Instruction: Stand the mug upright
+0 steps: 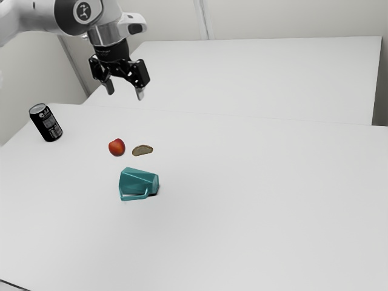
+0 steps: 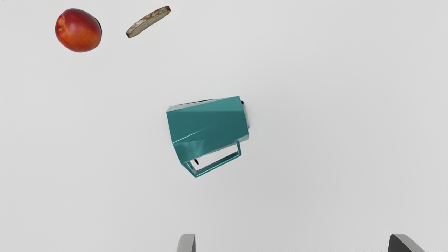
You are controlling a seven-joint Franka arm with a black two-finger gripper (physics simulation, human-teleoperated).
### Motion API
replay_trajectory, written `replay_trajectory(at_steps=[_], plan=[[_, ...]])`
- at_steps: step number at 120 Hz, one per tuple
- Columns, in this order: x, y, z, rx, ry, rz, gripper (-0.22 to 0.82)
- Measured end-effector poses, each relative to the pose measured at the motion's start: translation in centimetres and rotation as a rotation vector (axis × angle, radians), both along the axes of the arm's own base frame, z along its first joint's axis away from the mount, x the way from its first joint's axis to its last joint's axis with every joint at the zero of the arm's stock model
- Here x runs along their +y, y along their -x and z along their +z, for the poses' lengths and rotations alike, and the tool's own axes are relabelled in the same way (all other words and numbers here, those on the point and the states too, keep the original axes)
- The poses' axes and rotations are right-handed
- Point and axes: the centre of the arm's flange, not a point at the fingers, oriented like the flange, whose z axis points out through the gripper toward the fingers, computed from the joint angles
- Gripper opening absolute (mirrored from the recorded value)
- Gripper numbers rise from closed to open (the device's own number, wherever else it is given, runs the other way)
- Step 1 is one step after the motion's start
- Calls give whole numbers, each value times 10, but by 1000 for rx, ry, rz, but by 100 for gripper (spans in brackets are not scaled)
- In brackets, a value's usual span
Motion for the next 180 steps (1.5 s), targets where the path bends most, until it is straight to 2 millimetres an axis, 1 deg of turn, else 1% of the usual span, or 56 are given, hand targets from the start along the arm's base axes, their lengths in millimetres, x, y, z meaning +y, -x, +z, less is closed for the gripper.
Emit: replay_trajectory(at_steps=[19, 32, 64, 73, 80, 87, 100, 122, 136, 144, 148, 163, 180], plan=[[-7, 2, 0, 2, -1, -13, 60], [-11, 7, 7, -5, -1, -21, 60], [-23, 18, 0, 31, 36, -34, 60], [-25, 24, -18, 78, 58, -29, 60], [-21, 31, -31, 113, 84, -15, 60], [-7, 37, -40, 135, 106, 12, 60], [34, 45, -59, 159, 142, 63, 60], [74, 53, -96, 144, 255, 54, 60], [98, 53, -112, 109, 337, 33, 60], [114, 52, -124, 94, 395, 31, 60], [123, 51, -132, 89, 424, 32, 60], [156, 40, -172, 82, 548, 46, 60], [190, 36, -203, 56, 654, 66, 60]])
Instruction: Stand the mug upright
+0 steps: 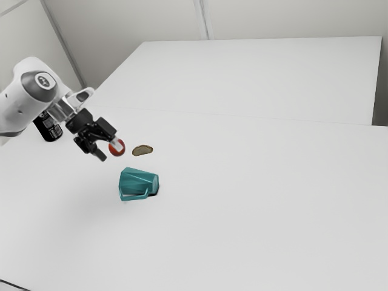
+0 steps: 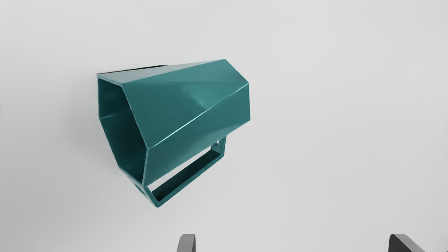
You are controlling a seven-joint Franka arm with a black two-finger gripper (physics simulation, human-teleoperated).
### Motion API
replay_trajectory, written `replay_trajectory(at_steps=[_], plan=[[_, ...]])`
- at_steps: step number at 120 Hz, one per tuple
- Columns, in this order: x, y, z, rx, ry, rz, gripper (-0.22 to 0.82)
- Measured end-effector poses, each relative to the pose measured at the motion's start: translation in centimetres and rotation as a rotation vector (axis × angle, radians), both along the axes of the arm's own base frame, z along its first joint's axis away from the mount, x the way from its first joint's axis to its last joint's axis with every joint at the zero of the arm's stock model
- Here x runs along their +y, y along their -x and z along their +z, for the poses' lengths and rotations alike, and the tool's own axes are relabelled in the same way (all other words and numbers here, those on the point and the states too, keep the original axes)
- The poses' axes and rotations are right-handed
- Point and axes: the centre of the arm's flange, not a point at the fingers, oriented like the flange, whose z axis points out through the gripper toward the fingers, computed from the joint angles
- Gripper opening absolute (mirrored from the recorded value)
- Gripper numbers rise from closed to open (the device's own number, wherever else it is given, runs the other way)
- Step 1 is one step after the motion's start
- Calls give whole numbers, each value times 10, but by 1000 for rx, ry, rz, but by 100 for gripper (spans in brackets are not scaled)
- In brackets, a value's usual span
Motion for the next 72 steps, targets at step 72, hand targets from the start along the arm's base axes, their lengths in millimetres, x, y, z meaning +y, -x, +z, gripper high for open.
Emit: replay_trajectory(at_steps=[72], plan=[[59, -29, -98, -34, 195, -31, 60]])
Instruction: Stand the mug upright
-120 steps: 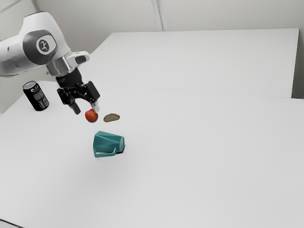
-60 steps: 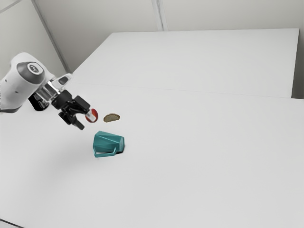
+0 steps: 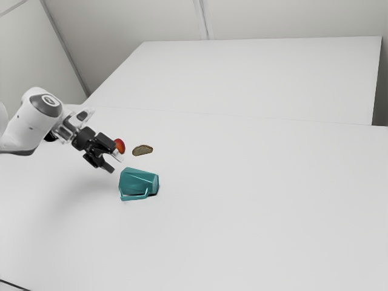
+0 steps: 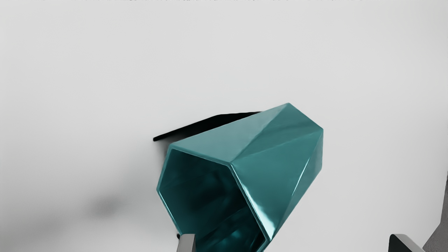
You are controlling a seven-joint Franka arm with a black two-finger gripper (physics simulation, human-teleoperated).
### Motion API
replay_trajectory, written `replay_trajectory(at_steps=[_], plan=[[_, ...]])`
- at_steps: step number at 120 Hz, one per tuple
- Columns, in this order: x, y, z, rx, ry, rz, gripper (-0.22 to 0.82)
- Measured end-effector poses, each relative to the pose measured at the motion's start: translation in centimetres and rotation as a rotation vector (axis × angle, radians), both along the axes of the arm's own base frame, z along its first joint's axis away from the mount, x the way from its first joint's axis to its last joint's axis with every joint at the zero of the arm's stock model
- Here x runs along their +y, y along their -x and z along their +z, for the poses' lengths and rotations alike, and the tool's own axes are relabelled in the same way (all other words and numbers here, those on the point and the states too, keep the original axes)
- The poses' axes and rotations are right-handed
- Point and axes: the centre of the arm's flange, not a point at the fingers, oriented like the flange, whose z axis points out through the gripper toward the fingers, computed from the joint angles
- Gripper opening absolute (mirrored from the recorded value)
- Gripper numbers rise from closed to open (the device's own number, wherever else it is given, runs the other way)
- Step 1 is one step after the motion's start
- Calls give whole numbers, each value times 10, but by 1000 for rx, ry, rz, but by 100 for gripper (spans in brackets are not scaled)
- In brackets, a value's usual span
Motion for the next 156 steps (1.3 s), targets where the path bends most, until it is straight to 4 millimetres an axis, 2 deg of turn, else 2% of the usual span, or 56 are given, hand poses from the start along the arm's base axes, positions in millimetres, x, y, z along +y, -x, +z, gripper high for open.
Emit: replay_trajectory(at_steps=[12, 44, 84, 109, 140, 156], plan=[[5, 0, -6, -9, 24, 4, 60], [2, -1, -29, -20, 105, 24, 60], [-15, 8, -49, 11, 205, 4, 60], [-17, 13, -53, 26, 245, -12, 38], [-24, 14, -48, 16, 273, -41, 19], [-25, 14, -47, 9, 281, -52, 3]])
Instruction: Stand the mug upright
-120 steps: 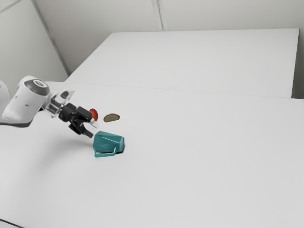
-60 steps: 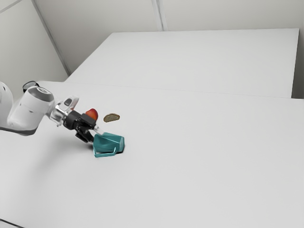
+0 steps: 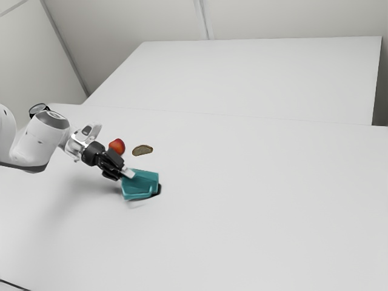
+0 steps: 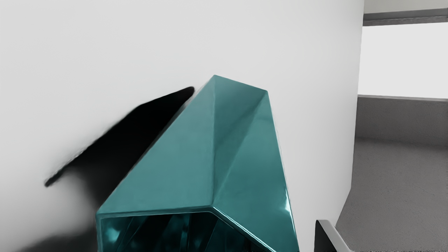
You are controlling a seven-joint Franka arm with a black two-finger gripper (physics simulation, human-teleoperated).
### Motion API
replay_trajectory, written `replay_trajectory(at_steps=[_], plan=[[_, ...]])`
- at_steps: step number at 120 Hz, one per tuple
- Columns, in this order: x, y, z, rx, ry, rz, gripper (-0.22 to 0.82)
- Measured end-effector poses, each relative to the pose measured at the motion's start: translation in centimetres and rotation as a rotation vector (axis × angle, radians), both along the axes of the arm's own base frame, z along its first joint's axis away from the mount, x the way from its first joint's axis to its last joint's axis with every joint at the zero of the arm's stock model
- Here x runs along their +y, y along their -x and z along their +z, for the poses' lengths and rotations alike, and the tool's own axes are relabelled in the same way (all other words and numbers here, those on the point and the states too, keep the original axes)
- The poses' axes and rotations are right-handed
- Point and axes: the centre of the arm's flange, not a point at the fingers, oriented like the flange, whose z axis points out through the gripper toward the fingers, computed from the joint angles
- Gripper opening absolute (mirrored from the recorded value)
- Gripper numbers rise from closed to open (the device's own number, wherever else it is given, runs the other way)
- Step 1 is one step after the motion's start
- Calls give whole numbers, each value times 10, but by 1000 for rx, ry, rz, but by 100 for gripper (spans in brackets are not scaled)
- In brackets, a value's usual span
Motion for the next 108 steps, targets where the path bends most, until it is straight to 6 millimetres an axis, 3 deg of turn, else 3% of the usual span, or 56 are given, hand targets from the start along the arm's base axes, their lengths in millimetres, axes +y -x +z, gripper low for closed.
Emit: replay_trajectory(at_steps=[22, 51, 76, 93, 108], plan=[[-1, -1, 0, -21, 4, -13, -11], [-6, -3, 8, -58, -9, -38, -16], [-19, 2, 49, -119, -94, -97, -17], [-55, 2, 94, -181, -248, -218, -17], [-86, 3, 120, -214, -409, -316, -18]])
